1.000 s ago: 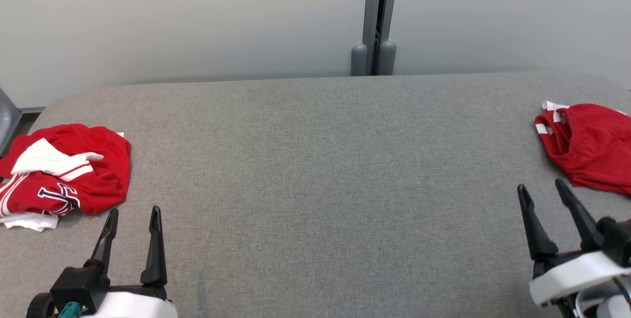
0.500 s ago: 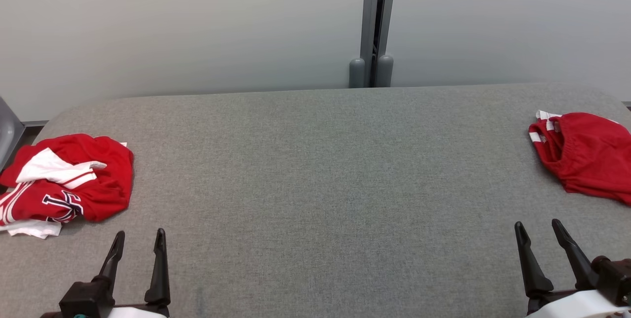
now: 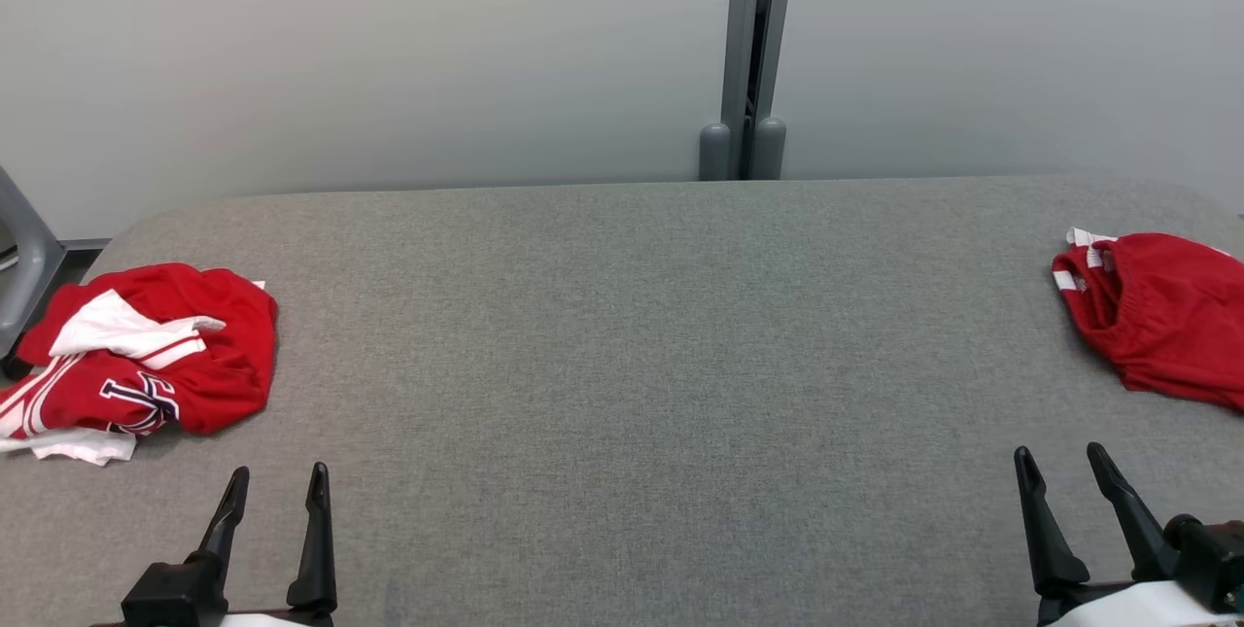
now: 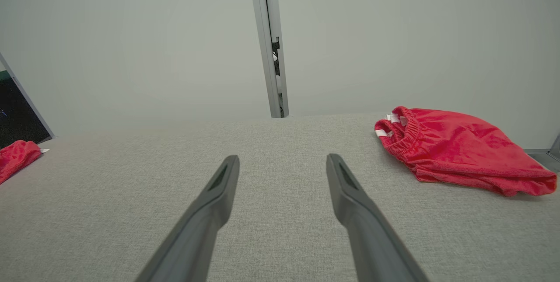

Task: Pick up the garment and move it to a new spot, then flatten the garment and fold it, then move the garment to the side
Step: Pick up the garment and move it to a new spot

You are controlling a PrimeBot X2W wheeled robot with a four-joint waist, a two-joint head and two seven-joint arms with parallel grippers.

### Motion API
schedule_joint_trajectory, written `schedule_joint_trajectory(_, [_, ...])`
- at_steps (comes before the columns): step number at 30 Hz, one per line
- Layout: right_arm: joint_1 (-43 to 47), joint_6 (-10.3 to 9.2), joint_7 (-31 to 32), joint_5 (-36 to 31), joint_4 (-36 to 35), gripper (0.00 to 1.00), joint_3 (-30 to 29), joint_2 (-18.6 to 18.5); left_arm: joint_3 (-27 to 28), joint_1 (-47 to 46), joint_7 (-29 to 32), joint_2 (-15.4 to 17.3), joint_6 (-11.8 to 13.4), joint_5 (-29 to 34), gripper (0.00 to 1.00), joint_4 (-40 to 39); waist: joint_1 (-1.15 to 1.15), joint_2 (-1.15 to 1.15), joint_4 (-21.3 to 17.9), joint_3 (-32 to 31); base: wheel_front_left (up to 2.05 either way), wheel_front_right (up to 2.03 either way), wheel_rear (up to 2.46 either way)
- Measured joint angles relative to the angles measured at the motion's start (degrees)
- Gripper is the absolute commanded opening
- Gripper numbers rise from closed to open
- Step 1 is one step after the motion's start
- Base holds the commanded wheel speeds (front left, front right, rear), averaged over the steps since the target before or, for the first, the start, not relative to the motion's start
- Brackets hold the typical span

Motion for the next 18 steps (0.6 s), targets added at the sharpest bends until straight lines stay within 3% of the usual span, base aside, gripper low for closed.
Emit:
schedule_joint_trajectory(7, [1.1,0.00,0.0,0.1,-0.1,1.00,-0.3,1.3,0.1,-0.9,0.0,0.3,-0.1,0.0,1.00,0.3,0.00,0.00,3.1,-0.3,0.00,0.00,0.00])
schedule_joint_trajectory(18, [1.7,0.00,0.0,0.2,-0.1,1.00,0.0,2.8,1.0,-1.3,0.0,1.6,0.2,-0.3,1.00,1.4,0.00,0.00,12.4,0.0,0.00,0.00,0.00])
